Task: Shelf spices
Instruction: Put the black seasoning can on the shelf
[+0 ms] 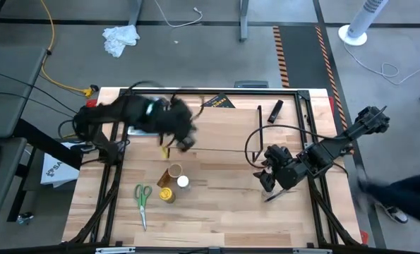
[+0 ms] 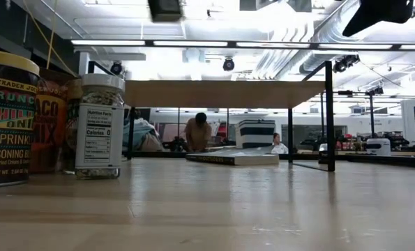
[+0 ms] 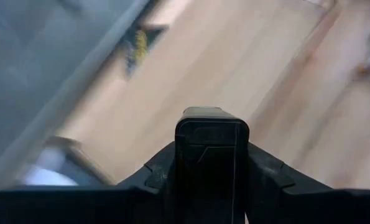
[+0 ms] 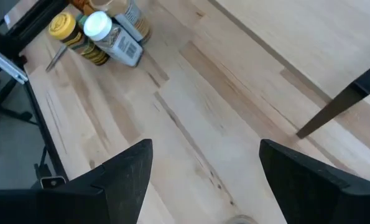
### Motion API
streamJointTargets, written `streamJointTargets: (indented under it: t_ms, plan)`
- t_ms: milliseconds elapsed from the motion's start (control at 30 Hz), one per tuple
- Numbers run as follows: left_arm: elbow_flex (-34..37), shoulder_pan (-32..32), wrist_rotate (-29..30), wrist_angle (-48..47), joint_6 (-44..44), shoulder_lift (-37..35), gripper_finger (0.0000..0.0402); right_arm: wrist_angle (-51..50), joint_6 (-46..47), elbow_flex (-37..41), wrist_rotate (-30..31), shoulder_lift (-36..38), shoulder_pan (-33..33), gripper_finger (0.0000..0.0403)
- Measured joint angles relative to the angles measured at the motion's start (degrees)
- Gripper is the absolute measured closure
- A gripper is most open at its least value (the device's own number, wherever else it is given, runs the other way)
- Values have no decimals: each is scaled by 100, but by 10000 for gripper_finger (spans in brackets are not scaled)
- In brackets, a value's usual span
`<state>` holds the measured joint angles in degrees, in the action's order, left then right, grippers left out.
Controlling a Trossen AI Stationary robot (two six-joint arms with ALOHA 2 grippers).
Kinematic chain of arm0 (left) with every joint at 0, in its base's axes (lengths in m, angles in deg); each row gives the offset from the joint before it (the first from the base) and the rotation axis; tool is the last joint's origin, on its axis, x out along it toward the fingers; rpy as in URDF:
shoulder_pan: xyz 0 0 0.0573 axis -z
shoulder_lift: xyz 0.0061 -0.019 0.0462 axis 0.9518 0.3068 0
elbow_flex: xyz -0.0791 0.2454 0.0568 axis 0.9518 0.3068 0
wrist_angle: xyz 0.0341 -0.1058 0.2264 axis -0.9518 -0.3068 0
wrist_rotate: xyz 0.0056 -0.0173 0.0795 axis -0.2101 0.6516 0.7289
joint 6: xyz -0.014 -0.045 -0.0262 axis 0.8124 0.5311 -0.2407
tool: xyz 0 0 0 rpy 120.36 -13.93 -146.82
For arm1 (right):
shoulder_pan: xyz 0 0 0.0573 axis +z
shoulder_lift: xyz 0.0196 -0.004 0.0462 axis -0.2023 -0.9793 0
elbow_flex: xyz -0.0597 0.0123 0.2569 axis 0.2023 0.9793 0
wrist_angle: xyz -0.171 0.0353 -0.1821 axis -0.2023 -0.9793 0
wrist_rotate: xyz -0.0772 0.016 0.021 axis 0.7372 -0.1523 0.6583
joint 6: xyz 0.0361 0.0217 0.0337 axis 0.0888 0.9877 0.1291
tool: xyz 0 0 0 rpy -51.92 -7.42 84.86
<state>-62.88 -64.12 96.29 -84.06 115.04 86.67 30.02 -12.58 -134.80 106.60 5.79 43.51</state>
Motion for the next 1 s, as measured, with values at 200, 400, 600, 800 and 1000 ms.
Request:
streamJointTargets:
  t_ms: [200,400,600,800,1000]
  plan:
    - [315,-1199,-603,48,989,-56,285,1,253,-2,-106,4,-122,110]
    - [967,-1356,397,58,2543,-82,285,-41,181,-4,-308,4,-149,110]
    - [1771,-1138,464,132,4001,-42,285,-53,151,-4,-303,4,-149,110]
    - [2456,-1036,-26,103,4558,-60,285,-61,148,-4,-305,4,-149,110]
    - [2471,-1059,43,86,4632,-87,285,-54,148,-4,-307,2,-149,110]
